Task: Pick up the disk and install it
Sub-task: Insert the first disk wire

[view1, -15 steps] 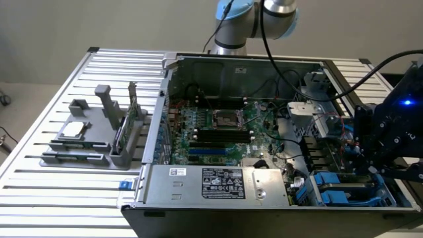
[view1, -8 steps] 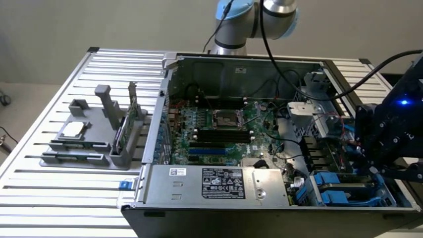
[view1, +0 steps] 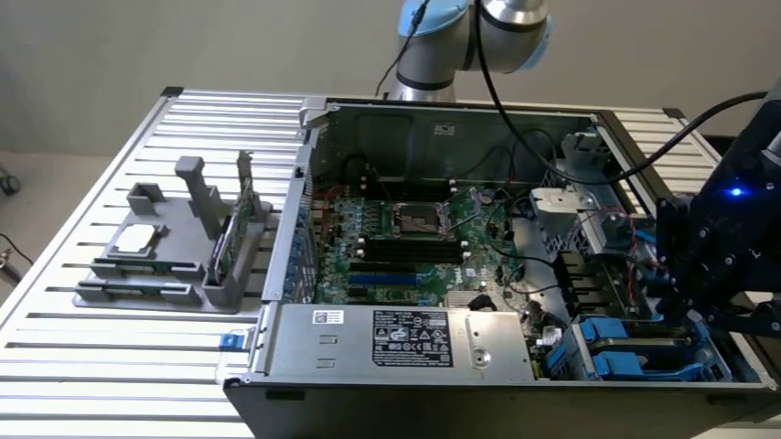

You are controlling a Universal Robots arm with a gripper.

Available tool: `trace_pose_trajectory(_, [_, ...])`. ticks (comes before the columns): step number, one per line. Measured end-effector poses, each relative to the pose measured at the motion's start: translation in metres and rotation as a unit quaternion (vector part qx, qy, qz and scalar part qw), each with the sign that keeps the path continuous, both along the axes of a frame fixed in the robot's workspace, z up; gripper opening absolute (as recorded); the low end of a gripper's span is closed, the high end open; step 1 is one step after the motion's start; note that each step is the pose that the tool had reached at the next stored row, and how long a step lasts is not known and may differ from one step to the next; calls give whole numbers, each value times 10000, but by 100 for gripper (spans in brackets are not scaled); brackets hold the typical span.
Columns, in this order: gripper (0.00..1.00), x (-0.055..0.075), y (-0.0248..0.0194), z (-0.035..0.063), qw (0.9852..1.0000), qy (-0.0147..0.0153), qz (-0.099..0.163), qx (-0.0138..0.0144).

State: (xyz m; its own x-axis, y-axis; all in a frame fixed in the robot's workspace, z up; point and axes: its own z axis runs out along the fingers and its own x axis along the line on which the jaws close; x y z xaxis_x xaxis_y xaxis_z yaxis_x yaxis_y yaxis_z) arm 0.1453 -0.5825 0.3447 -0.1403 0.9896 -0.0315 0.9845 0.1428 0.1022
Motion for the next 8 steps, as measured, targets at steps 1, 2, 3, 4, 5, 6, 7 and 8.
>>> trace_pose_trajectory(1, [18,-5,3,-2,10000,-8,0,-23])
trace_pose_trajectory(2, [18,-13,9,-3,10000,-9,0,-42])
trace_pose_trajectory(3, [18,-20,17,-4,10000,-10,0,-56])
trace_pose_trajectory(4, [18,-24,28,-4,10000,-10,0,-68])
trace_pose_trajectory(5, [18,-27,39,-5,10000,-10,0,-82])
trace_pose_trajectory(6, [18,-28,48,-6,10000,-11,1,-93])
trace_pose_trajectory(7, [18,-29,55,-11,9999,-12,1,-100])
trace_pose_trajectory(8, [18,-31,59,-17,9999,-13,0,-107])
